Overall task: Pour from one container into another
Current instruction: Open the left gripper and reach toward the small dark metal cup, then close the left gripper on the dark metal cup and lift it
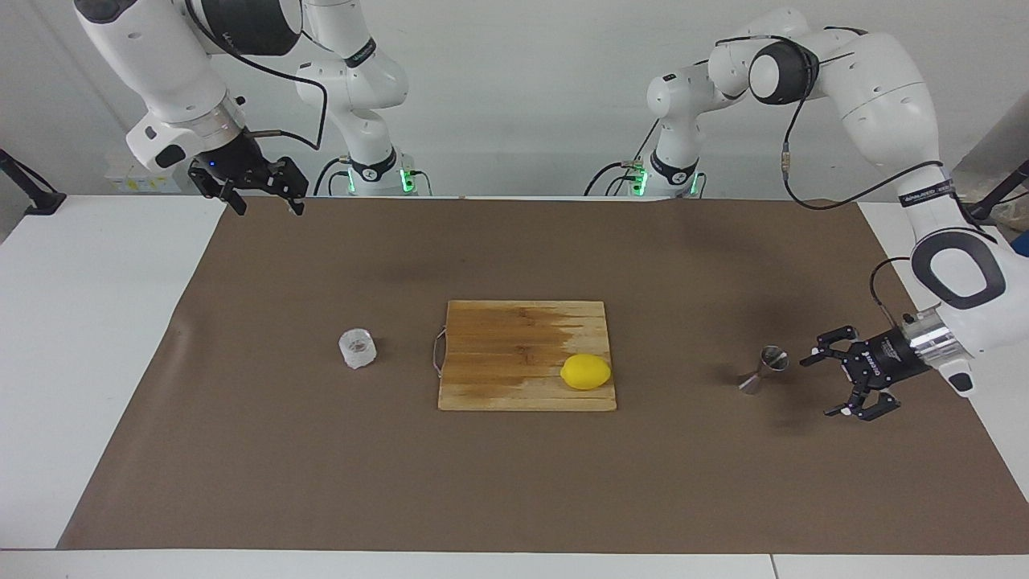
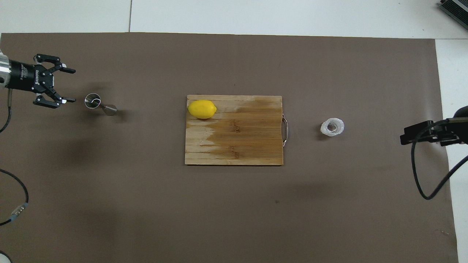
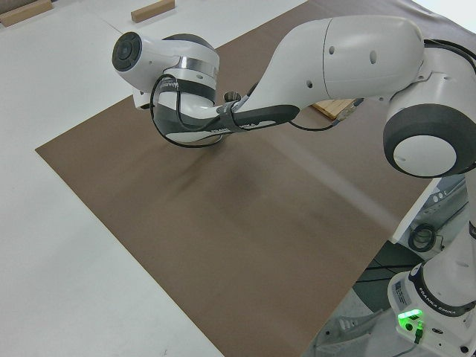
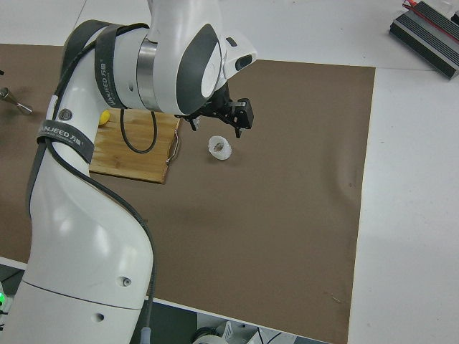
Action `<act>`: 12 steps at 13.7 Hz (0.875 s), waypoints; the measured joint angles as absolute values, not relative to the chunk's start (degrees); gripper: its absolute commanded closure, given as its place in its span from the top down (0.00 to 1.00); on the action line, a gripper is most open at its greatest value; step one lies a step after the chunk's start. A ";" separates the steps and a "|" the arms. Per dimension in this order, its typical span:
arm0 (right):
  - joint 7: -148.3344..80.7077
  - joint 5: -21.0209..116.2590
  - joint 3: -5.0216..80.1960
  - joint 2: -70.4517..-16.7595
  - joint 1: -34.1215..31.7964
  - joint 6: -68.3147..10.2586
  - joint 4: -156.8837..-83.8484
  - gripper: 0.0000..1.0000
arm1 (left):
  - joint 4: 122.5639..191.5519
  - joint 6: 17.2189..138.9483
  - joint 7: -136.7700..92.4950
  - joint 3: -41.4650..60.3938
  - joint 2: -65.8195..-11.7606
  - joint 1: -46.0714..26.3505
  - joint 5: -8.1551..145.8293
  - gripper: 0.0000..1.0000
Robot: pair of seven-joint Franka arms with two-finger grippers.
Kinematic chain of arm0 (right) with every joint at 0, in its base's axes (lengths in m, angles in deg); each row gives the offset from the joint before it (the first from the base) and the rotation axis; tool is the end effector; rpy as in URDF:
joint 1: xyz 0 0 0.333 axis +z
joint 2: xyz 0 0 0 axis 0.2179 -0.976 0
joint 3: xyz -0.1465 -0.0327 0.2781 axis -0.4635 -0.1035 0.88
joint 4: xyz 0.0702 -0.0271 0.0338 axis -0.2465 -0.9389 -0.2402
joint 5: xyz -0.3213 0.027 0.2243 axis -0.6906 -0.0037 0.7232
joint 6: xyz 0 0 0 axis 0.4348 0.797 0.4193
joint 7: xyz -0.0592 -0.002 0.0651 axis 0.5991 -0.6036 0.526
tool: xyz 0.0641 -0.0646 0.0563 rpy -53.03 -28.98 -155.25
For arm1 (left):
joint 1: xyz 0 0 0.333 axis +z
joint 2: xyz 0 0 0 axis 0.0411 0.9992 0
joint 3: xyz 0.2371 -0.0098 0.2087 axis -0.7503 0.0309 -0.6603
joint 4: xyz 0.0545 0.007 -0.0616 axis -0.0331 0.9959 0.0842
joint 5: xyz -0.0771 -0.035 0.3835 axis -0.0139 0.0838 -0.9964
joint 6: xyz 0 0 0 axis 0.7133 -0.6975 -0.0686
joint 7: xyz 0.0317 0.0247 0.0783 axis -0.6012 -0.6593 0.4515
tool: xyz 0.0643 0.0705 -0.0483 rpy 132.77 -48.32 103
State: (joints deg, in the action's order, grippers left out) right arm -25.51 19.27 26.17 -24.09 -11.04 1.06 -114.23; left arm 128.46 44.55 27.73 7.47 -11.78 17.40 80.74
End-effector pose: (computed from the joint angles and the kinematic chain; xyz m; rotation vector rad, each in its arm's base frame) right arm 0.5228 -0.0214 0.6005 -3.0897 0.0774 0.1589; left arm 0.6947 0.1254 0.3235 1.7910 1.8996 -0.6218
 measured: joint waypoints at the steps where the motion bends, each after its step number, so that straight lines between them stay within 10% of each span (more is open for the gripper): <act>1: -25.51 19.27 26.17 -24.09 -11.04 1.06 -114.23 1.00 | 130.54 45.53 27.73 7.53 -11.82 17.39 81.11 1.00; 12: -25.51 19.27 26.17 -24.09 -11.04 1.06 -114.23 1.00 | 144.99 50.25 26.64 8.14 -18.59 16.05 91.41 1.00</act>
